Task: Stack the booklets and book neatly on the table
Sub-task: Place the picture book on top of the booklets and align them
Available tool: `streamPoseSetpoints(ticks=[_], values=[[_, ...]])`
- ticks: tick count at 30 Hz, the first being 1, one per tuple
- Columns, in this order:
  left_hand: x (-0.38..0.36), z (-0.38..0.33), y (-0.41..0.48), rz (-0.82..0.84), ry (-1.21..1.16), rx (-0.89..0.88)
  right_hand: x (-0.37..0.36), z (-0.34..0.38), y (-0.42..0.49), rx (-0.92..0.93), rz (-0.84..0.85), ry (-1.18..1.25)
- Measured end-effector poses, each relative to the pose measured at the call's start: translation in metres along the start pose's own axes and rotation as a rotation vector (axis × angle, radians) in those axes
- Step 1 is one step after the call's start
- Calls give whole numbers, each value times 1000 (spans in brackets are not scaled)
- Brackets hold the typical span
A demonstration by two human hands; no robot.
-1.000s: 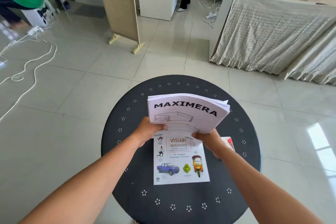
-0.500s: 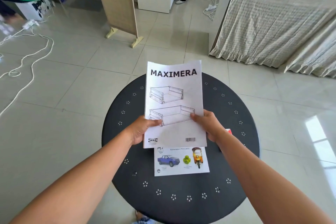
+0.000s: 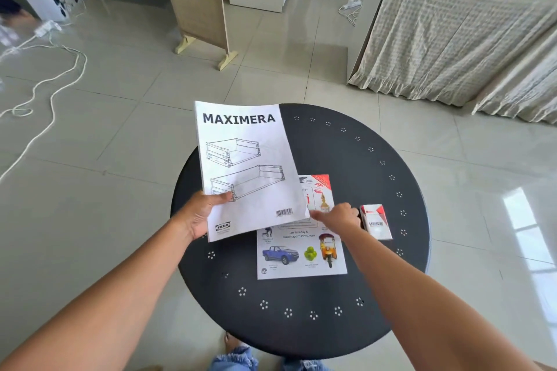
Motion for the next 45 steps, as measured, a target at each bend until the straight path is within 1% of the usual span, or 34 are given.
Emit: streamPoseSetpoints(ticks=[2, 6, 9, 12, 15, 18, 20, 22, 24, 26, 29, 31, 33, 34, 37, 39, 41, 43, 45], values=[[9, 0, -4, -23, 17, -8, -11, -7, 0, -77, -42, -2], [22, 4, -12, -66, 30, -3, -22, -15, 1, -188, -58, 137], [28, 9, -15, -83, 30, 4, -21, -15, 2, -215, -61, 154], [31, 11, -17, -93, 24, 7, -20, -14, 4, -193, -60, 227], [33, 10, -17, -110, 38, 10, -22, -8, 4, -103, -24, 326], [35, 5, -17, -124, 64, 15, -24, -3, 3, -5, 86, 399], [38, -1, -16, -136, 95, 7, -20, 0, -2, 60, 139, 500], [41, -9, -16, -166, 129, -8, -10, 4, -15, 121, 147, 600], [47, -18, -15, -203, 163, -27, 8, 13, -31, 212, 100, 621], [53, -27, -14, -225, 207, -39, 29, 26, -49, 299, 24, 577], [57, -38, -12, -226, 255, -37, 66, 47, -81, 395, -161, 336], [53, -44, -10, -205, 273, -39, 90, 60, -102, 450, -277, 198], [46, -44, -4, -180, 257, -33, 111, 67, -118, 518, -325, 197], [41, -42, 0, -165, 239, -26, 121, 69, -124, 563, -318, 251], [17, -36, 12, -90, 184, 21, 140, 73, -136, 661, -220, 516], [-6, -30, 17, 10, 137, 42, 139, 73, -136, 675, -125, 640], [-31, -25, 22, 144, 75, 50, 132, 73, -130, 670, -56, 680], [-50, -21, 27, 272, -3, 38, 125, 68, -121, 643, -27, 701], [-65, -20, 30, 350, -66, 17, 121, 61, -111, 606, -7, 760]])
Point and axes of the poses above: each hand's wrist, its own y-axis towards the middle knuckle, its own x-axis out of the back of the hand, z = x × y, the point moved 7 cm from there along y, towards the middle knuckle, and after that the axes turned 15 degrees about z, right-handed, at the moved point
